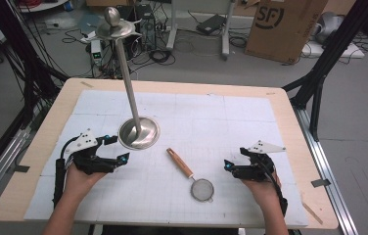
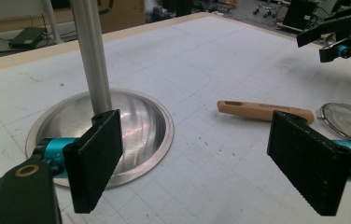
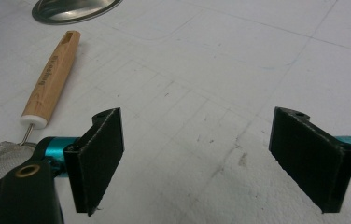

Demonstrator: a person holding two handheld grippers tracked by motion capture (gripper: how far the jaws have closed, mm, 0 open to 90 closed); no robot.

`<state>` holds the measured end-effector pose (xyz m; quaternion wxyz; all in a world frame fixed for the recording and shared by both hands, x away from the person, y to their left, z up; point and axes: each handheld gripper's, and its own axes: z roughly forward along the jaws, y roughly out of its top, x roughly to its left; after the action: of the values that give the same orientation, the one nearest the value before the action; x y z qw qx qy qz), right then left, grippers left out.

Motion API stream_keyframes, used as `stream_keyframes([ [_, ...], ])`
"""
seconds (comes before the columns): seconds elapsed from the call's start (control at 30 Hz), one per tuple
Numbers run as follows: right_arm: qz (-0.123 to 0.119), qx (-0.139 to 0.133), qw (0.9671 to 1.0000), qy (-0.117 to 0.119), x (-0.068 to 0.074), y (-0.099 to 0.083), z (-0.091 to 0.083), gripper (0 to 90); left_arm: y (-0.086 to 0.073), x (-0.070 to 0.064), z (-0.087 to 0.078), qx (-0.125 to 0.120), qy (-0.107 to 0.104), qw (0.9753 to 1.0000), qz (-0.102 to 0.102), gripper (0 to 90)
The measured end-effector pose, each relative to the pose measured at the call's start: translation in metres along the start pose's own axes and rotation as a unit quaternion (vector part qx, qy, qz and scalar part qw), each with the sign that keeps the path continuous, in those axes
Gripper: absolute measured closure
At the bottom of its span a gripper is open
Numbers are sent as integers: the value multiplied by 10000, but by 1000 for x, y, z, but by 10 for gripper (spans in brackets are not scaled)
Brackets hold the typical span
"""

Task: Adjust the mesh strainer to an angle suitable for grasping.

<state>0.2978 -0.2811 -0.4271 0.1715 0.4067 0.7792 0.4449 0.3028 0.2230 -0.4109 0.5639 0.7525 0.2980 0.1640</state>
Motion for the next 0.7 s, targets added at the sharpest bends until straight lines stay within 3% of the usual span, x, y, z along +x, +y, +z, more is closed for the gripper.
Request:
stream_keyframes([
  [0.7, -6, -48, 10000, 42, 0, 1, -2, 170, 0, 1, 0, 2, 12, 10000, -10, 189],
])
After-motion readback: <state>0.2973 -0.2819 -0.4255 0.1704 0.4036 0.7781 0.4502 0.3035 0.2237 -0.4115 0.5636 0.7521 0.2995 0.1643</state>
